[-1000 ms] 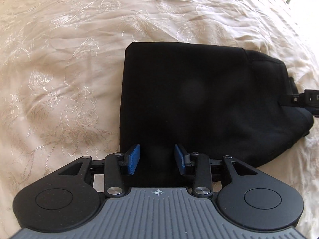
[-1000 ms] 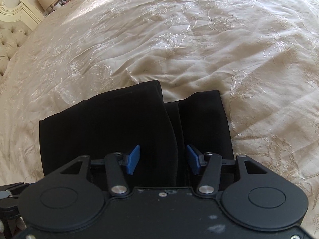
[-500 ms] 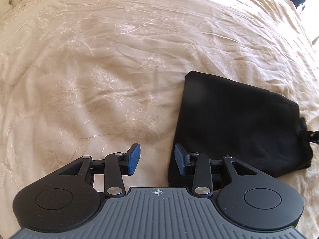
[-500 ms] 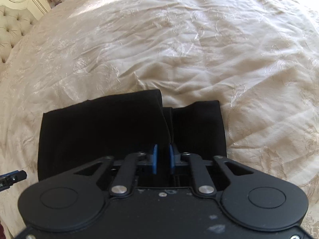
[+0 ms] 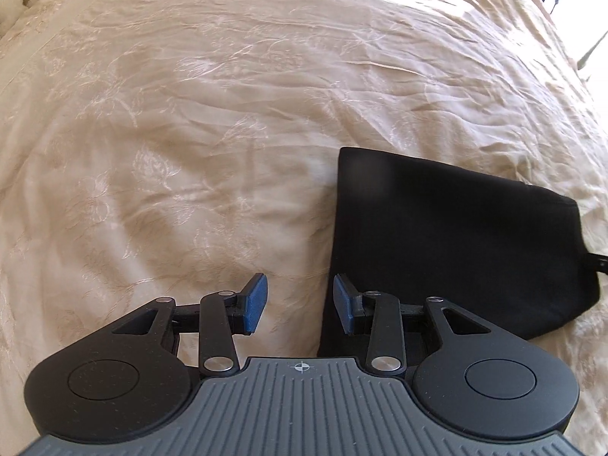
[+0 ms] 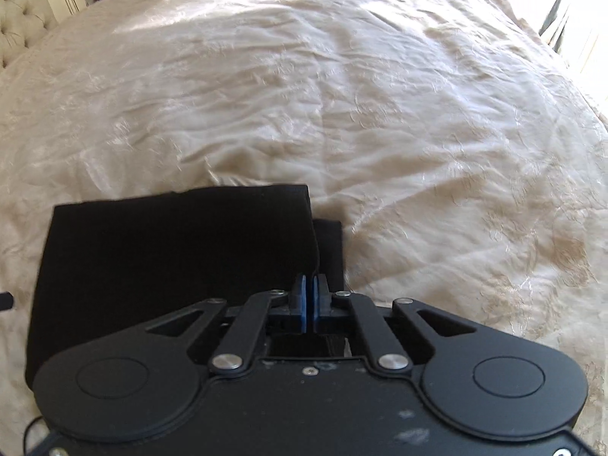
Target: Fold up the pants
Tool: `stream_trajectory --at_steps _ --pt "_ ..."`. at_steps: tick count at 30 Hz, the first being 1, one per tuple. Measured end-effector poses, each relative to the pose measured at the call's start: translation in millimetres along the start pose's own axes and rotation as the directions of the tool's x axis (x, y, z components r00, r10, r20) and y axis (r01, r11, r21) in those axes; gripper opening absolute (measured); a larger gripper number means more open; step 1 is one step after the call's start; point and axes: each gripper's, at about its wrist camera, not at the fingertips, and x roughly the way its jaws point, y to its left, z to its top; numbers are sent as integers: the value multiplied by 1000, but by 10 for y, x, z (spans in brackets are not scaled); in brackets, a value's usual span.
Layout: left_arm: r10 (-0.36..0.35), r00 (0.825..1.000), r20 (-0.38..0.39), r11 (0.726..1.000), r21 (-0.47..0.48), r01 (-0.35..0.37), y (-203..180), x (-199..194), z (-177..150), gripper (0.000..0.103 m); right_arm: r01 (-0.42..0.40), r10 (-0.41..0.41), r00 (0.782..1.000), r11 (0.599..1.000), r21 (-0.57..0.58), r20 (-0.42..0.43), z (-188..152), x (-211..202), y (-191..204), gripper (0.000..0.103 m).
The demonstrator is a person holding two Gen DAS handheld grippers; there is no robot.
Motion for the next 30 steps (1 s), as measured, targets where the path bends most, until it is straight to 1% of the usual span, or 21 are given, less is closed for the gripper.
stream_trajectory --at_steps 2,4,6,8,9,12,14,15,17,19,21,23,25,27,30 --pt "-11 1000 -6 1000 28 11 -113 59 22 38 15 -15 1000 1000 7 -21 -67 108 -12 4" --pt "-25 1000 -19 997 68 26 -222 147 23 38 27 -27 1000 1000 -10 -16 -74 110 13 5" --pt "-11 998 -55 994 111 17 -304 300 -1 38 31 -31 999 999 -10 -18 -67 124 1 6" --pt "19 992 -128 988 157 1 -354 533 -51 41 24 -24 999 999 28 -25 -71 162 -59 8" --pt "19 991 -135 986 165 3 -357 593 -59 41 20 -19 999 998 54 -31 -75 180 -90 9" --pt "17 992 -123 987 163 4 -347 539 13 40 9 -6 999 996 94 -32 -49 194 -129 10" --pt "46 997 -58 984 177 -35 -348 376 68 40 20 -19 1000 995 93 -15 -32 117 -113 11" --pt "54 998 -25 981 188 -49 -353 301 95 40 28 -28 1000 995 92 5 -24 61 -98 13" --pt "46 999 9 980 194 -47 -365 212 176 40 56 -62 996 995 81 66 -7 -84 -57 16" --pt "29 999 14 984 178 -31 -382 206 282 40 57 -63 987 997 44 145 18 -223 21 19" --pt "11 1000 -3 988 153 -10 -427 283 413 40 30 -30 984 1000 -1 178 81 -255 130 19" --pt "14 1000 -28 990 141 -10 -503 390 519 40 -5 10 987 1000 -29 160 155 -181 218 19" --pt "30 998 -50 989 149 -23 -573 492 583 40 -13 19 989 999 -42 145 208 -78 292 20" --pt "50 996 -72 986 163 -38 -665 625 630 40 -4 10 992 999 -48 122 252 43 331 20" --pt "80 991 -104 981 184 -60 -713 757 640 41 22 -20 998 999 -35 60 270 234 332 20"
